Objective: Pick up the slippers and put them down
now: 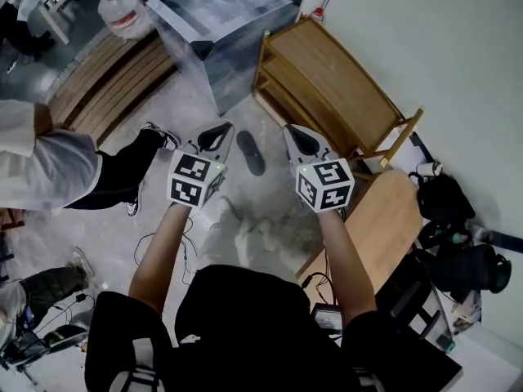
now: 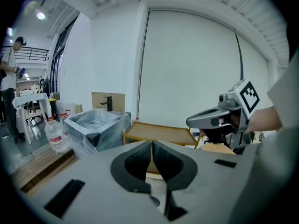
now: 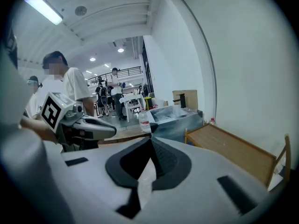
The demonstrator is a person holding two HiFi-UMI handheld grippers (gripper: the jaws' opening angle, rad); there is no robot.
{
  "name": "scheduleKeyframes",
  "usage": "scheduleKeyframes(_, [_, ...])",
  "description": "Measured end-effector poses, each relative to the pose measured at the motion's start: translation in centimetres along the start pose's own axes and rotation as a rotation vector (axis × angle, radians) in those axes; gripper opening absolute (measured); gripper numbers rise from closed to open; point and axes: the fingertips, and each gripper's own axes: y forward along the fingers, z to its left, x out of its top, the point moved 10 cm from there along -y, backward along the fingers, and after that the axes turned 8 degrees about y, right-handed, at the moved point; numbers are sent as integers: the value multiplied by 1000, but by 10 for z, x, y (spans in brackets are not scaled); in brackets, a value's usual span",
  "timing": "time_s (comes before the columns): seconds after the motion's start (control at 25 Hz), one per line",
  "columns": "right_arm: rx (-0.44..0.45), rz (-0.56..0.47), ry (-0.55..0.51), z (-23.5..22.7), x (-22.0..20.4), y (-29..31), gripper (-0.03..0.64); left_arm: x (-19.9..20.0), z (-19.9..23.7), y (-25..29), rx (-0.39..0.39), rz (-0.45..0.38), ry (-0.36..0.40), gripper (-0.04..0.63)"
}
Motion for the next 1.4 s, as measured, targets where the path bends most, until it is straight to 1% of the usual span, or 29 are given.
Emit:
scheduleKeyframes(0.16, [7, -25, -10, 9, 8, -21, 0, 18, -12, -21, 10, -28, 15, 12])
scheduleKeyframes(0.32, [6, -41, -19, 21, 8, -38, 0, 21, -20, -39, 30, -60, 28, 12])
scheduleKeyframes(0.52, [14, -86, -43, 31, 13, -59, 0, 27, -39, -62, 33, -81, 12, 12])
scheduleKeyframes(0.68, [20, -121, -50, 42, 19, -79, -1, 35, -56, -75, 49, -128, 1, 12])
scheduleKeyframes(0.8, [28, -149, -64, 46, 26, -92, 0, 43, -64, -81, 70, -158, 22, 12])
scheduleKeyframes(1.04, [35, -187, -83, 53, 35, -113, 0, 59, -79, -93, 75, -197, 41, 12])
scheduleKeyframes(1.24, [35, -210, -87, 54, 39, -119, -1, 71, -87, -99, 55, -188, 44, 12])
scheduleKeyframes(1.4, [32, -226, -89, 54, 40, -127, -1, 72, -89, -100, 79, -234, 69, 12])
